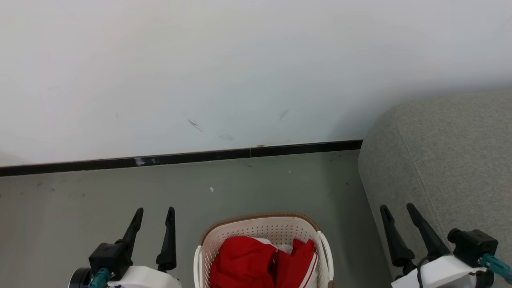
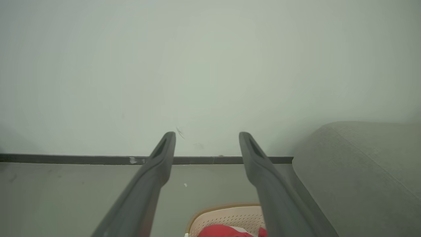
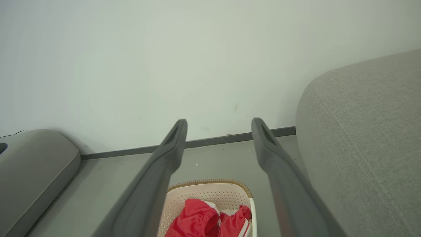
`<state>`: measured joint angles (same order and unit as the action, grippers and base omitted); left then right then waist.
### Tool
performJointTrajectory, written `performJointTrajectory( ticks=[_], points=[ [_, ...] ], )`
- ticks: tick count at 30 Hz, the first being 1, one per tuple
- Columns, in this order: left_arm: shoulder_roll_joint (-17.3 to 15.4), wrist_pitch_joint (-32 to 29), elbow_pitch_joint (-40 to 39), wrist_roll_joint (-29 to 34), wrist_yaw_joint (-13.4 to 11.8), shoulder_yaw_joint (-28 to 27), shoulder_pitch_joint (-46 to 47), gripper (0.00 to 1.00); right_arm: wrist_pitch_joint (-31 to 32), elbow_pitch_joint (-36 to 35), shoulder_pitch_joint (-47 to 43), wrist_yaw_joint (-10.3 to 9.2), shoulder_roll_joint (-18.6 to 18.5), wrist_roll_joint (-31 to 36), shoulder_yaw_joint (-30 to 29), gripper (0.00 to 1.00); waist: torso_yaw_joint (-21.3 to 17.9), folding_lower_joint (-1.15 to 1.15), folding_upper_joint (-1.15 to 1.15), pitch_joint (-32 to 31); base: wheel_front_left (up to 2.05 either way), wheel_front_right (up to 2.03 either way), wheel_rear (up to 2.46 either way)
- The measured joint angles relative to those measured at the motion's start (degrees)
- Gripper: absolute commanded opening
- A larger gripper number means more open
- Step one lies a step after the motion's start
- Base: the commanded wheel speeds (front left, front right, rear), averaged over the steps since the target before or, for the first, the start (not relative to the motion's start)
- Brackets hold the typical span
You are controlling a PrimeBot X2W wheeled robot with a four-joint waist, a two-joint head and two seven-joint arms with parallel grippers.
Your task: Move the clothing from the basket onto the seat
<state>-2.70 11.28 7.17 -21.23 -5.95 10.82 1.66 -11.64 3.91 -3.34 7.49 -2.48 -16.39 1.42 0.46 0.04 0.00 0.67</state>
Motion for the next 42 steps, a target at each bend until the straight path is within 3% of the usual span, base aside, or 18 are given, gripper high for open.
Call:
performJointTrajectory(
  ticks=[14,42],
  points=[
    [-0.12,3.01,-0.53,10.32,-3.02,0.51,-0.05,1.00,-2.55,-2.58,-0.05,0.00,0.11,12.88,0.87,1.00,-0.05,0.00,0.00,0.47,0.00,0.00,0.00],
    [0.01,3.01,1.70,10.27,-3.48,-1.81,-0.04,1.00,-2.55,-3.38,0.03,0.00,0.14,13.40,0.54,1.00,-0.32,-0.01,0.00,2.14,0.00,0.00,0.00]
  ],
)
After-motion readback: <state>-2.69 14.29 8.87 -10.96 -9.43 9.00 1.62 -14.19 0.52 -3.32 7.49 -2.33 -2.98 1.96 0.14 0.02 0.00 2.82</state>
